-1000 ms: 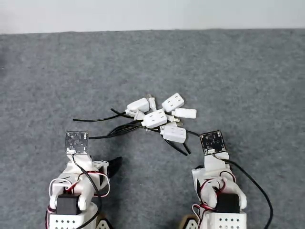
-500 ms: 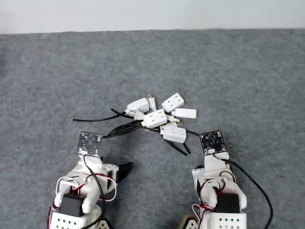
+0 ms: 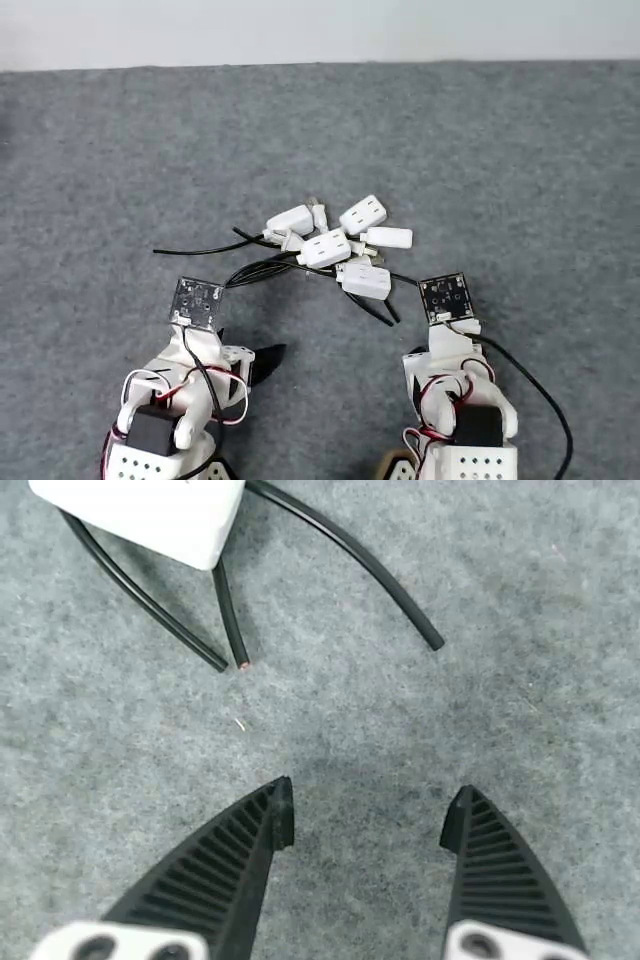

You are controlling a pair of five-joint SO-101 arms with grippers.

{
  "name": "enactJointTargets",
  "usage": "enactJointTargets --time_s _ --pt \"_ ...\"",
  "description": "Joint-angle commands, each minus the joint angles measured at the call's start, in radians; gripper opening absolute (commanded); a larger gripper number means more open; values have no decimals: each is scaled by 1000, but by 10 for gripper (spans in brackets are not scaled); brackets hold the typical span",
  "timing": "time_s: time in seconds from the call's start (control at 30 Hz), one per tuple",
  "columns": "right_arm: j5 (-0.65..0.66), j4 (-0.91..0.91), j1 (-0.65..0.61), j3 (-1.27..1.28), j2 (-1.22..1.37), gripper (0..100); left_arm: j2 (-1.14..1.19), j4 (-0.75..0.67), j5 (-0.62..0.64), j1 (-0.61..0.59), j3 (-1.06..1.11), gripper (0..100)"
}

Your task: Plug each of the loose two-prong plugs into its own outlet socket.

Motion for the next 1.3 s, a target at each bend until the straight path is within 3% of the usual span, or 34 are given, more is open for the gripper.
enactJointTargets --time_s 0.0,0.2,0.47,0.67,0.87,1.03,1.27 --pt "-11 8 -5 17 -8 238 -20 -141 -9 -2 -18 340" --pt "-11 -81 -5 17 -10 238 -20 -402 -5 -2 -18 340" --pt "-5 -599 -2 17 -10 238 -20 -667 -3 23 -18 340" --pt "-11 -863 -5 17 -10 238 -20 -1048 -6 18 -18 340" --pt "-11 -1139 -5 17 -10 238 -20 -1284 -9 15 -18 340" --pt "-11 -1343 -5 17 -10 238 -20 -1366 -9 15 -18 340" --pt "-3 -1357 1 17 -7 238 -20 -1290 -5 21 -18 340"
